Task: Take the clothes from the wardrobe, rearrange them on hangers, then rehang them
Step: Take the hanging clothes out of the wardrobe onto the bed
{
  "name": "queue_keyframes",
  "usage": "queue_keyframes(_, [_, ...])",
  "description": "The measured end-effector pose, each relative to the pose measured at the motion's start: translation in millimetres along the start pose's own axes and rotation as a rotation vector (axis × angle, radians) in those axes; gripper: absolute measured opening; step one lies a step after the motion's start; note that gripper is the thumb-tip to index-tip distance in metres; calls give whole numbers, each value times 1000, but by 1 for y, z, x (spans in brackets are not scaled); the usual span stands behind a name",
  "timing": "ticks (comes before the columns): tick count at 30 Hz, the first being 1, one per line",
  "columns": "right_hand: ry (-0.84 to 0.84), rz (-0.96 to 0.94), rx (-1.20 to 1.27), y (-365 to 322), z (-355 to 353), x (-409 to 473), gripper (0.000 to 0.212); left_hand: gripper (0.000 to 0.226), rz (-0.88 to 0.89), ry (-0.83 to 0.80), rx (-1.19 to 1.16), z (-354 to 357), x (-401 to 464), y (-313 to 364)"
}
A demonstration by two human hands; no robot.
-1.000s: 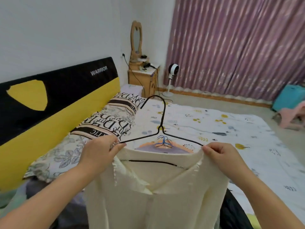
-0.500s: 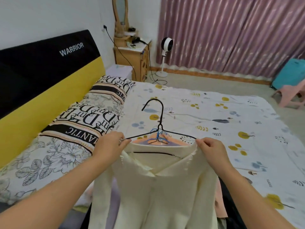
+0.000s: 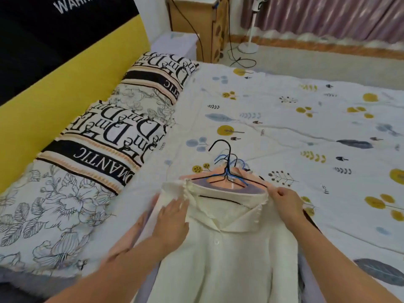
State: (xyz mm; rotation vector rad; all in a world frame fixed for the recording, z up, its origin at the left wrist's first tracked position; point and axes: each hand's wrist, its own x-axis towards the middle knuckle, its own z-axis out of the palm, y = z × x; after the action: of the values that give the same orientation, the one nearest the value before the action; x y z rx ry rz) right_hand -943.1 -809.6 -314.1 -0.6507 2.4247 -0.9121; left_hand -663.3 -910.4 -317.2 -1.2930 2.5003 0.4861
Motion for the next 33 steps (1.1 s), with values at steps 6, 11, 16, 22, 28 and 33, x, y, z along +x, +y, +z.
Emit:
queue_keyframes(6, [20,-33,-305,28,55,25,23,66,-53,-269,133,73,29,-1])
queue_keyframes(11, [-91,-64,-630,52,108,-27,66,65,-66,-285,145,104,47,-3])
queue_keyframes(16, [-418,-111,-833,85,130,-34,68,65,-93,-300,189,119,58,-2])
queue_keyframes(22, [-566,-83,-800,72,115,-20,65,58,-125,-409,100,99,68,4])
queue_keyframes(28, [-588,-121,-843,25,83,-40,39,42,-40,-394,-72,55,39,5])
queue_keyframes(33, [-641,-235,-696,-16,56,-89,39,39,8,-327,-123,15,-10,-3])
